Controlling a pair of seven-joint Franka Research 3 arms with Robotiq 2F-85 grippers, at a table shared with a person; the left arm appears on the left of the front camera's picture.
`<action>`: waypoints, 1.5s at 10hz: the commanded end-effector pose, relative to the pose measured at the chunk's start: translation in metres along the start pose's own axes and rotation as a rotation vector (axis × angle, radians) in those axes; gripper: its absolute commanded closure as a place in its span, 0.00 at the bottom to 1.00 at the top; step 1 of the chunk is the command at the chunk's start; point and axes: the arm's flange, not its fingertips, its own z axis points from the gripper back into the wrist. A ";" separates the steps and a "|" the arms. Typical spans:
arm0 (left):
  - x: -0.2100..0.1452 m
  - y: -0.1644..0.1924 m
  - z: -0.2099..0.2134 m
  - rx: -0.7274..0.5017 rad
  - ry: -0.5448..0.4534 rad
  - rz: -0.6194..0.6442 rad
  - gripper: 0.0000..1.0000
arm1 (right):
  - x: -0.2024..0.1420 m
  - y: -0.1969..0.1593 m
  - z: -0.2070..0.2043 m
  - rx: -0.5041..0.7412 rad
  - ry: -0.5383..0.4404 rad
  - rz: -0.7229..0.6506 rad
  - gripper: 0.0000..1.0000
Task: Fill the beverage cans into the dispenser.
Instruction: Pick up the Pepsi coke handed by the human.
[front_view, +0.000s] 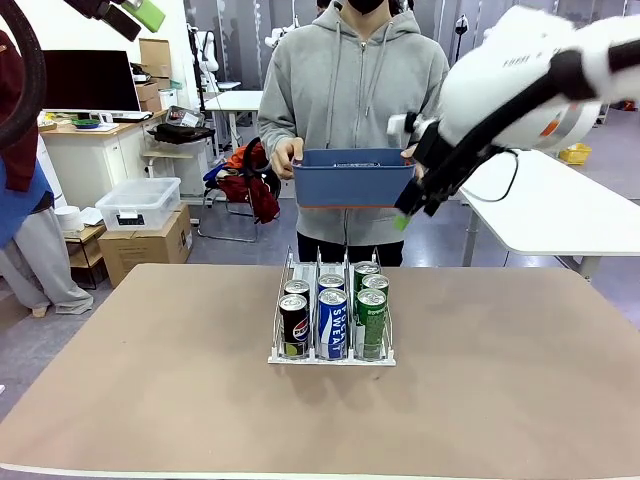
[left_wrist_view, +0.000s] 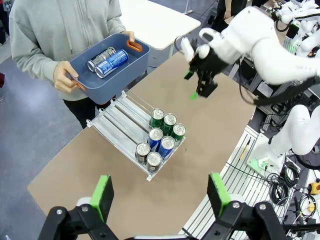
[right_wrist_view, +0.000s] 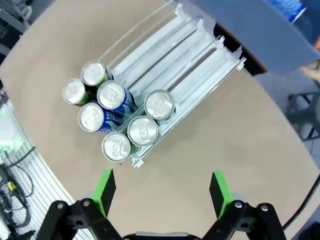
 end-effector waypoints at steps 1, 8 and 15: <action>-0.002 0.001 -0.001 -0.001 0.002 0.003 0.00 | -0.003 -0.014 0.051 0.103 -0.060 -0.041 0.00; -0.002 0.001 -0.001 -0.001 0.002 0.003 0.00 | 0.017 -0.036 0.239 0.136 -0.138 -0.079 0.00; -0.002 0.001 -0.001 -0.001 0.002 0.003 0.00 | 0.028 -0.006 0.292 0.073 -0.235 -0.027 0.00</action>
